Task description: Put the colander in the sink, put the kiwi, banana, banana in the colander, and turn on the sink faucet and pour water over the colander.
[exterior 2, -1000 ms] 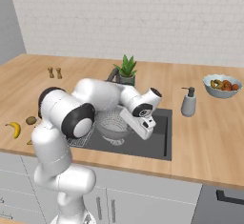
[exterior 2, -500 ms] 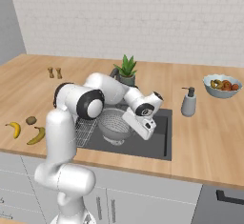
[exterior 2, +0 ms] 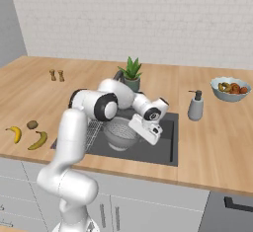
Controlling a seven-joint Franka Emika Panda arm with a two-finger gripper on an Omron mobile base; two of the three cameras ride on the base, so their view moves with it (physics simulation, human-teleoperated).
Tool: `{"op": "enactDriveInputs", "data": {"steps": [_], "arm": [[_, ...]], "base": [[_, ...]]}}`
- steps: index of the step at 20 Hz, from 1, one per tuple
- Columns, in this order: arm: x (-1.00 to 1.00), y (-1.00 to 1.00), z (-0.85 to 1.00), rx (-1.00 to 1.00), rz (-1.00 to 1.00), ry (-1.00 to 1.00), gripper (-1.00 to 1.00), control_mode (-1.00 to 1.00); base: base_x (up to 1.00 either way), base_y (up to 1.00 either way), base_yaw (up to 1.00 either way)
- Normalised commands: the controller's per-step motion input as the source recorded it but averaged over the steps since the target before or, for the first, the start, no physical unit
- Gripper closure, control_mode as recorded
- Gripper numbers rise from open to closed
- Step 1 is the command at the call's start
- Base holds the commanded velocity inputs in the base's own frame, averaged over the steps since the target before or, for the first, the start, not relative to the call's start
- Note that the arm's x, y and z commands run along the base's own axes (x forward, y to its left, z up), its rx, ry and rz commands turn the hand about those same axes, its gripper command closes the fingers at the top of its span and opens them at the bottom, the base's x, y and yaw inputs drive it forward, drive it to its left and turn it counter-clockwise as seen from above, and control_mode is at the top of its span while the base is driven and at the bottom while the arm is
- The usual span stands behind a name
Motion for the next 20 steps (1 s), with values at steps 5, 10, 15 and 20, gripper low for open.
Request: {"op": "enactDriveInputs", "data": {"steps": [5, 10, 15, 20], "arm": [[0.36, 0.00, -0.34, 0.00, 0.03, 0.00, 1.00, -1.00], [0.29, 0.04, -0.34, -0.02, 0.00, 0.00, 1.00, -1.00], [0.12, 0.16, -0.28, -0.14, 0.00, 0.00, 1.00, -1.00], [-0.01, 0.34, -0.19, -0.14, 0.00, 0.00, 1.00, -1.00]], "base": [[0.00, 0.00, 0.00], [0.00, 0.00, 0.00], [0.00, 0.00, 0.00], [0.00, 0.00, 0.00]]}}
